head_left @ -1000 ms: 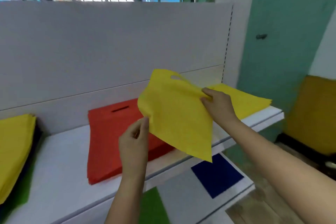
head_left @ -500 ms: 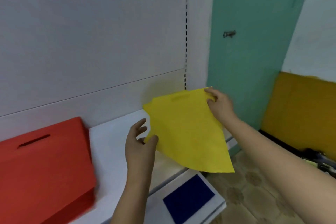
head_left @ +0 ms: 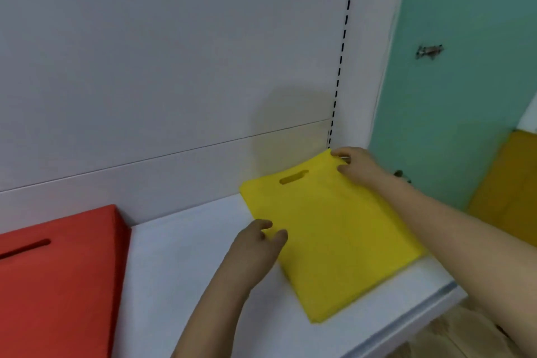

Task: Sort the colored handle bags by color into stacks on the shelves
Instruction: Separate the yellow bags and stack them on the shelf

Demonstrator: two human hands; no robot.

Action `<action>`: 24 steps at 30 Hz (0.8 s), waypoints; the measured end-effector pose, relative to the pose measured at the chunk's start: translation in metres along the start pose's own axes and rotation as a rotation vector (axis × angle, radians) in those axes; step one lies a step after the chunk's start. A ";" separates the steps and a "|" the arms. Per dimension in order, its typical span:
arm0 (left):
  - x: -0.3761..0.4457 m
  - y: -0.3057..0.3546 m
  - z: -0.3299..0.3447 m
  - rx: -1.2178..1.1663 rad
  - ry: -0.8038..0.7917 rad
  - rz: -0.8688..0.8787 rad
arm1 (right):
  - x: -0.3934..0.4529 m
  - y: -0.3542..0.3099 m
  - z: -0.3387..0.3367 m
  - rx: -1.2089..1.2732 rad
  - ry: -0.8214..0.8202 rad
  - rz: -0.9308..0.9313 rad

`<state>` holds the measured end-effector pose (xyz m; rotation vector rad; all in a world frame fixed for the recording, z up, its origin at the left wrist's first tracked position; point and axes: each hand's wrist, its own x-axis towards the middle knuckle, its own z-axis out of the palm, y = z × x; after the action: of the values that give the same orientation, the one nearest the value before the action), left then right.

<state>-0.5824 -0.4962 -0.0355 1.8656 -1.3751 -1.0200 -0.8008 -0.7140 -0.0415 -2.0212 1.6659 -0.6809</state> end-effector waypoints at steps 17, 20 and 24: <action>0.052 0.015 0.046 0.046 0.342 -0.191 | 0.022 0.010 0.016 -0.118 -0.270 0.025; 0.053 0.013 0.053 0.144 0.357 -0.160 | 0.026 0.012 0.023 -0.207 -0.273 -0.032; 0.037 0.006 0.044 0.049 0.405 -0.070 | 0.015 -0.012 0.029 -0.352 -0.192 0.000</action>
<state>-0.6167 -0.5346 -0.0618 2.0308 -1.1083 -0.5973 -0.7713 -0.7255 -0.0551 -2.2399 1.7642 -0.1911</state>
